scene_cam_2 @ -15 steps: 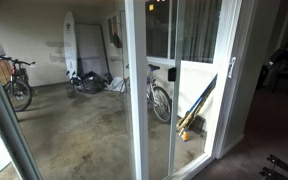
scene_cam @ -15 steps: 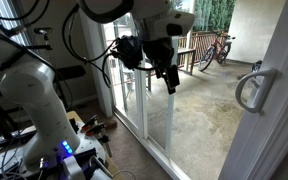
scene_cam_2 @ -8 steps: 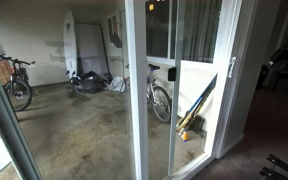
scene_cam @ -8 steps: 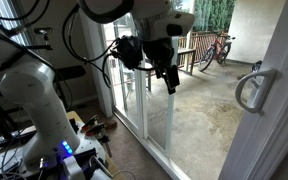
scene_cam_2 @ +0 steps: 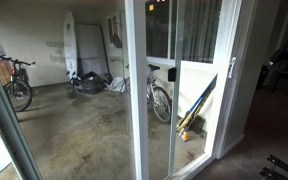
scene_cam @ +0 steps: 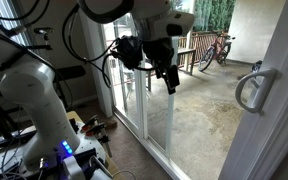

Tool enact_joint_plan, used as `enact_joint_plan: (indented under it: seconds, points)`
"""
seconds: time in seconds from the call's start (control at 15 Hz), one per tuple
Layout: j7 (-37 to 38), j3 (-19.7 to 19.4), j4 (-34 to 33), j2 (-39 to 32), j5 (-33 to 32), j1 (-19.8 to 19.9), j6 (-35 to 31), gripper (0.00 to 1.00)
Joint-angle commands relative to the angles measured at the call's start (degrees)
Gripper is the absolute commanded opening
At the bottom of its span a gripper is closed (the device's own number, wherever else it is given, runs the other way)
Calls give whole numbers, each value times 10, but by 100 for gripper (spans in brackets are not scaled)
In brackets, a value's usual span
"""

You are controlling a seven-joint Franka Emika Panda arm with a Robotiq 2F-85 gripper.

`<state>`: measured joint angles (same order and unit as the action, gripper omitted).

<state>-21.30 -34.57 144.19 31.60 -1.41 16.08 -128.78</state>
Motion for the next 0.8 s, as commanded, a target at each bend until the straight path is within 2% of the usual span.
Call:
enact_joint_plan:
  seconds: [0.0,0.47,0.73]
  points:
    - [-15,5,-6,-14,14,8,-8,100]
    - [-34,-8,-30,-42,56,-23,-48,100]
    - [1,34,-24,-74,96,-61,-108,100]
